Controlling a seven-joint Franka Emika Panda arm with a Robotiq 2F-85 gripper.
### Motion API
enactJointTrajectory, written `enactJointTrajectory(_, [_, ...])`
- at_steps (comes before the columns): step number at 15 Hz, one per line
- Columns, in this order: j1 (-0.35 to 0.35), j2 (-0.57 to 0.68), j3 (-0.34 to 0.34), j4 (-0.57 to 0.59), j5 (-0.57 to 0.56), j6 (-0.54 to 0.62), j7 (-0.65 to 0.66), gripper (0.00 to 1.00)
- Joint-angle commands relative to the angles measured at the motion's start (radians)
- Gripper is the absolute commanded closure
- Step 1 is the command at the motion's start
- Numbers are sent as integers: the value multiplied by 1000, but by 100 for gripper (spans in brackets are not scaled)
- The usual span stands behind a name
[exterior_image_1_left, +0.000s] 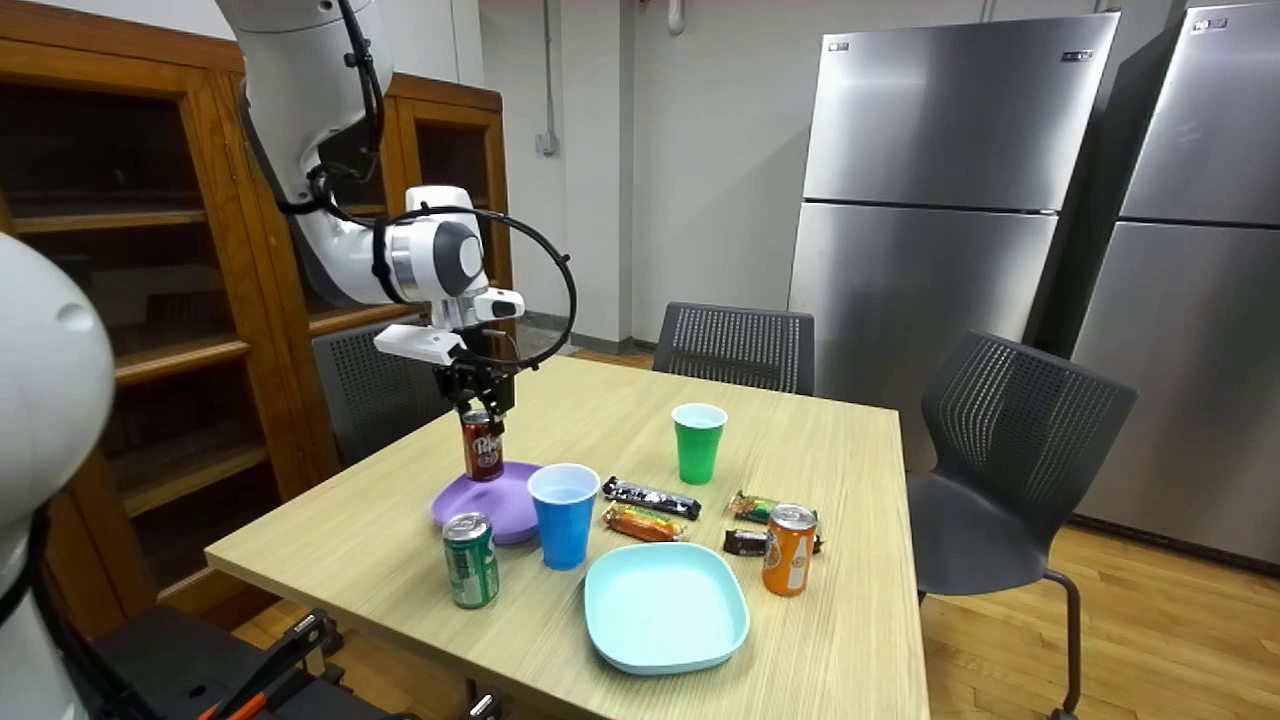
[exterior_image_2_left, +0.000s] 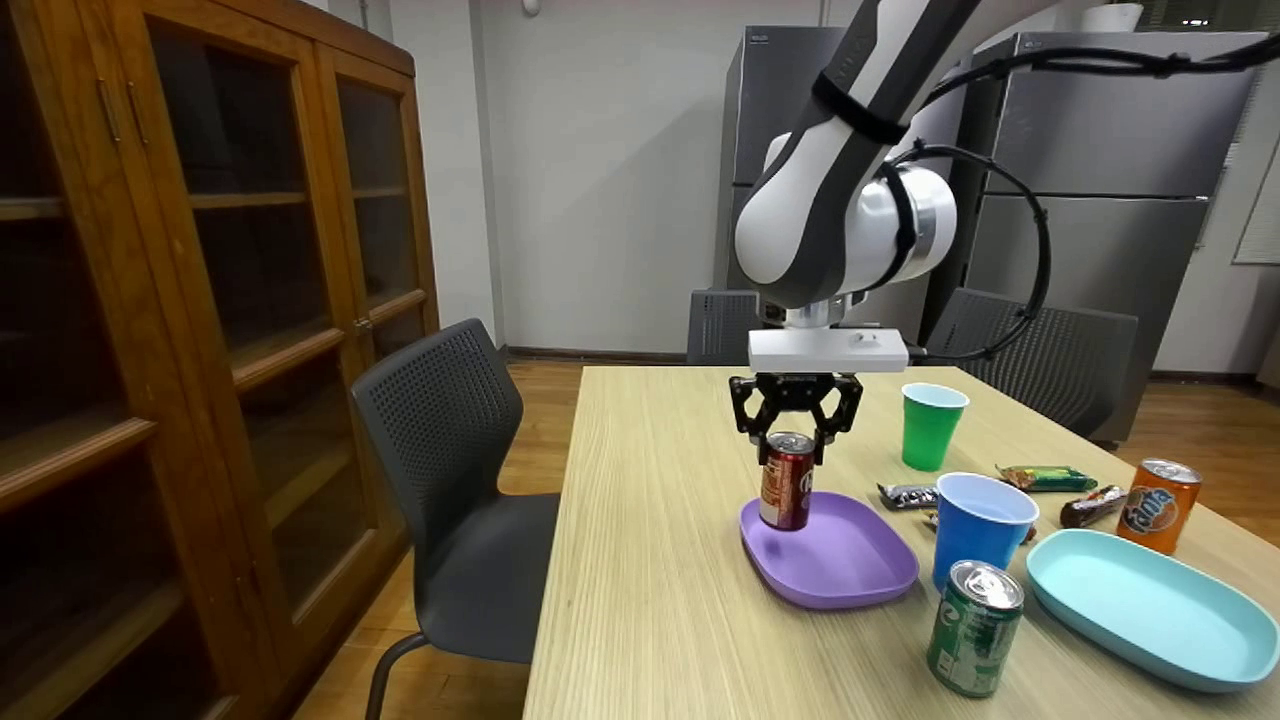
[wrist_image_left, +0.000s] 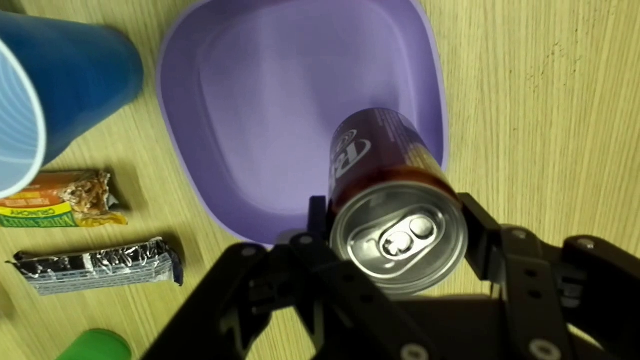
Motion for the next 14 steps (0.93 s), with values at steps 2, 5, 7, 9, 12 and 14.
enactJointTrajectory(2, [22,17,-17,14,-22,2,53,62])
enactJointTrajectory(5, [28,42,-24,31,-20,2,70,62])
enactJointTrajectory(7, [29,57,-28,44,-14,5,82,62])
enactJointTrajectory(9, [30,71,-31,61,-10,2,91,62])
enactJointTrajectory(12, [34,83,-37,79,-10,-8,103,12])
enactJointTrajectory(14, [34,77,-37,82,-10,-10,103,6])
